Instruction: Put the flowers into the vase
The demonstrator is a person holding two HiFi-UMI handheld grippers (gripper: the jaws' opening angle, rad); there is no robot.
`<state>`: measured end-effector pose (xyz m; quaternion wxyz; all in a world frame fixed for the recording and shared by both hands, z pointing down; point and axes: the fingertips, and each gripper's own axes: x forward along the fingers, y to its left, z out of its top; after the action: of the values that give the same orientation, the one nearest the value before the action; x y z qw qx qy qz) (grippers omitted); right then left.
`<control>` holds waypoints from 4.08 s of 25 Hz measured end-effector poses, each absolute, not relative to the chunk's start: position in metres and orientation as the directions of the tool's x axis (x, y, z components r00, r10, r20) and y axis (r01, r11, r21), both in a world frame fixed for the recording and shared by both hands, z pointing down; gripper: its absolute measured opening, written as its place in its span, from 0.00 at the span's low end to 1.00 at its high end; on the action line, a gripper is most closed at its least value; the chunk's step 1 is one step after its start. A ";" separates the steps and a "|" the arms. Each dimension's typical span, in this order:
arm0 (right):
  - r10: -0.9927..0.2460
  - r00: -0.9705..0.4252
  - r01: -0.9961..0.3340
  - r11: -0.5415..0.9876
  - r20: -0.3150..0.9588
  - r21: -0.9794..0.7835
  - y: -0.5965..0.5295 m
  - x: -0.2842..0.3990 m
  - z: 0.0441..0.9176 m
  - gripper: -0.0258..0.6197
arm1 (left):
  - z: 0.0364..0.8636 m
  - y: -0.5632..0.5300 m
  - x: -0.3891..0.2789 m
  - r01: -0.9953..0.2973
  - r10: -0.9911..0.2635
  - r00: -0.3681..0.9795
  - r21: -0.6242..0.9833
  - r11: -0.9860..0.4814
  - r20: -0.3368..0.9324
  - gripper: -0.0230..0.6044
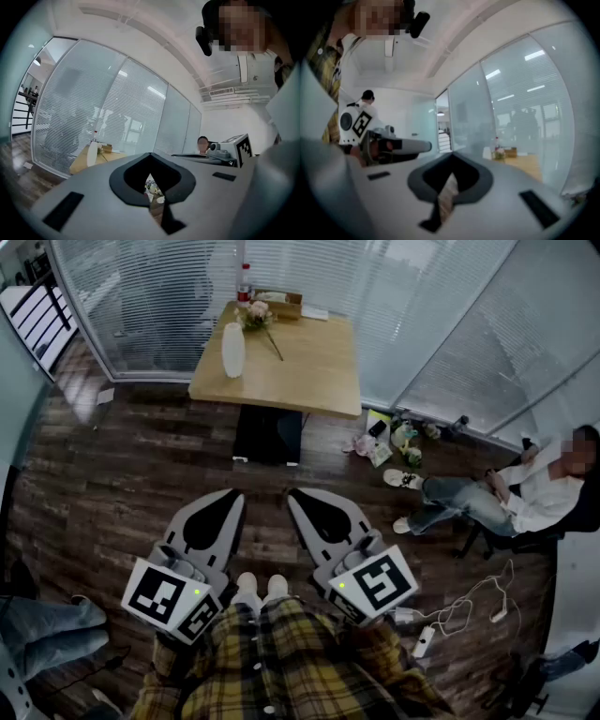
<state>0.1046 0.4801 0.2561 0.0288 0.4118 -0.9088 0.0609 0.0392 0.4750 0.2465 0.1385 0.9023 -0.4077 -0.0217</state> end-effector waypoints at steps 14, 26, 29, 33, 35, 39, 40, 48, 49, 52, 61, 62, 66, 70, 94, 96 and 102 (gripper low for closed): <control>-0.750 -0.651 -0.759 0.641 0.118 -0.111 0.476 0.114 0.266 0.06 | 0.252 0.469 0.049 -0.732 -0.740 0.668 0.252 -0.634 0.077 0.05; -0.717 -0.691 -0.723 0.683 0.093 -0.106 0.477 0.126 0.262 0.06 | 0.248 0.474 0.054 -0.767 -0.778 0.625 0.245 -0.593 0.071 0.05; -0.705 -0.702 -0.712 0.696 0.096 -0.096 0.476 0.127 0.263 0.06 | 0.249 0.474 0.054 -0.771 -0.782 0.619 0.247 -0.587 0.074 0.05; -0.703 -0.700 -0.714 0.692 0.122 -0.109 0.472 0.124 0.269 0.06 | 0.253 0.470 0.050 -0.774 -0.784 0.615 0.254 -0.580 0.081 0.05; -0.703 -0.701 -0.713 0.690 0.121 -0.122 0.468 0.119 0.273 0.06 | 0.256 0.464 0.048 -0.772 -0.783 0.617 0.259 -0.581 0.082 0.05; -0.716 -0.684 -0.729 0.670 0.135 -0.139 0.450 0.111 0.280 0.06 | 0.261 0.445 0.039 -0.763 -0.773 0.628 0.267 -0.589 0.089 0.05; -0.720 -0.680 -0.733 0.665 0.139 -0.142 0.445 0.109 0.281 0.06 | 0.262 0.439 0.036 -0.760 -0.770 0.632 0.268 -0.592 0.091 0.05; -0.755 -0.639 -0.769 0.620 0.148 -0.159 0.389 0.076 0.286 0.06 | 0.264 0.376 -0.003 -0.732 -0.741 0.666 0.272 -0.625 0.089 0.05; -0.760 -0.634 -0.773 0.615 0.145 -0.157 0.379 0.072 0.286 0.06 | 0.264 0.366 -0.008 -0.729 -0.737 0.670 0.270 -0.629 0.089 0.05; -0.775 -0.614 -0.788 0.593 0.147 -0.164 0.349 0.060 0.286 0.06 | 0.263 0.337 -0.023 -0.719 -0.726 0.682 0.267 -0.642 0.090 0.05; -0.807 -0.563 -0.826 0.542 0.177 -0.155 0.301 0.033 0.289 0.06 | 0.269 0.292 -0.060 -0.682 -0.683 0.722 0.273 -0.678 0.110 0.05; -0.805 -0.563 -0.826 0.542 0.185 -0.156 0.297 0.030 0.290 0.06 | 0.269 0.287 -0.063 -0.681 -0.681 0.724 0.276 -0.678 0.113 0.05; -0.796 -0.571 -0.821 0.544 0.204 -0.175 0.274 0.024 0.297 0.06 | 0.275 0.264 -0.065 -0.686 -0.683 0.719 0.285 -0.669 0.128 0.05; -0.783 -0.586 -0.810 0.556 0.210 -0.186 0.249 0.026 0.305 0.06 | 0.283 0.239 -0.062 -0.700 -0.693 0.707 0.282 -0.657 0.142 0.05; -0.727 -0.664 -0.747 0.636 0.174 -0.193 0.072 0.107 0.293 0.06 | 0.253 0.064 -0.016 -0.811 -0.824 0.562 0.248 -0.529 0.079 0.05; -0.720 -0.671 -0.741 0.644 0.179 -0.190 0.064 0.105 0.295 0.06 | 0.252 0.056 -0.022 -0.822 -0.835 0.545 0.247 -0.514 0.078 0.05; -0.720 -0.671 -0.742 0.644 0.180 -0.189 0.034 0.095 0.297 0.06 | 0.256 0.022 -0.048 -0.836 -0.851 0.518 0.257 -0.484 0.081 0.05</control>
<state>0.0947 0.0339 0.2971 0.0442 0.4034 -0.9055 0.1239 -0.0481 0.0220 0.2564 0.1332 0.8610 -0.4900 -0.0286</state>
